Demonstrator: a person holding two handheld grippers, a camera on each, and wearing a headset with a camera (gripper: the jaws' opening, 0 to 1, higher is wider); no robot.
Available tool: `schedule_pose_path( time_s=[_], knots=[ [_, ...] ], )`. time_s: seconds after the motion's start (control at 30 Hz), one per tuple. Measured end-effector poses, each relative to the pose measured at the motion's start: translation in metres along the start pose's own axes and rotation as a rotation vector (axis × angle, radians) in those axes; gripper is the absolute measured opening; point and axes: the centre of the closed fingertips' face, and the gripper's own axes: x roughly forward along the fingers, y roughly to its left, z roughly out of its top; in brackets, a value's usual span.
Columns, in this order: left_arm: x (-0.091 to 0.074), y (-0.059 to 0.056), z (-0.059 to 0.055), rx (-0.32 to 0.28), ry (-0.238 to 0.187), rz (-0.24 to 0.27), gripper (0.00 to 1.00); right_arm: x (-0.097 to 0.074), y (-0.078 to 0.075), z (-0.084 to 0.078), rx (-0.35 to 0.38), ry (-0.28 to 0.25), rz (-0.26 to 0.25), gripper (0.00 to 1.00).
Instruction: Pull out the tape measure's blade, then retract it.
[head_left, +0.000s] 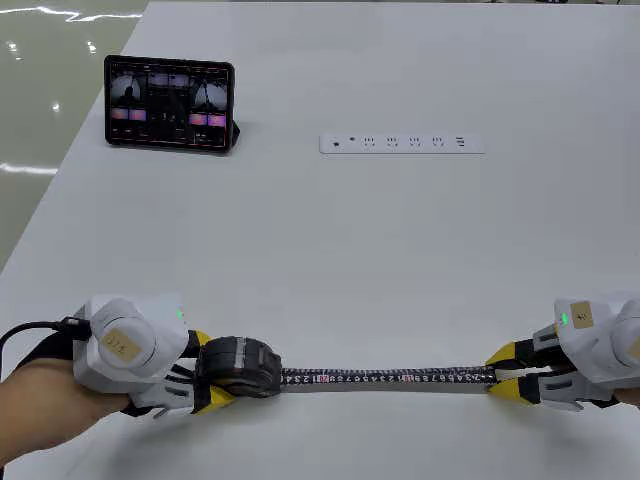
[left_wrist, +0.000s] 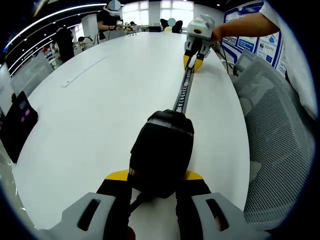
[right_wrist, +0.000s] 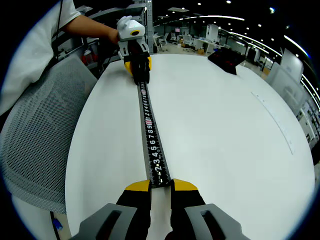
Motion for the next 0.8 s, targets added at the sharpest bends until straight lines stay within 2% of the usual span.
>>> schedule_pose_path(
  time_s=[0.4, 0.5, 0.6, 0.67, 0.8],
  knots=[
    [0.0, -0.0002, 0.0003, -0.005, -0.001, -0.001, 0.29, 0.003, -0.0011, -0.0045, -0.016, 0.02, 0.01, 0.12],
    [-0.0006, -0.0005, 0.0008, -0.016, -0.004, -0.003, 0.3, 0.0031, -0.0009, -0.0037, 0.018, 0.013, 0.004, 0.15],
    [0.001, -0.0052, -0.002, -0.032, 0.004, -0.022, 0.38, 0.0037, -0.0008, 0.0009, 0.06, -0.006, 0.005, 0.24],
    [0.0015, -0.0061, -0.0036, -0.017, 0.009, -0.013, 0.39, 0.004, 0.0001, 0.0022, 0.051, -0.006, 0.006, 0.24],
    [0.0002, -0.004, -0.0016, -0.028, -0.003, -0.007, 0.38, 0.0042, -0.0004, 0.0036, 0.054, -0.011, 0.005, 0.24]
  ],
)
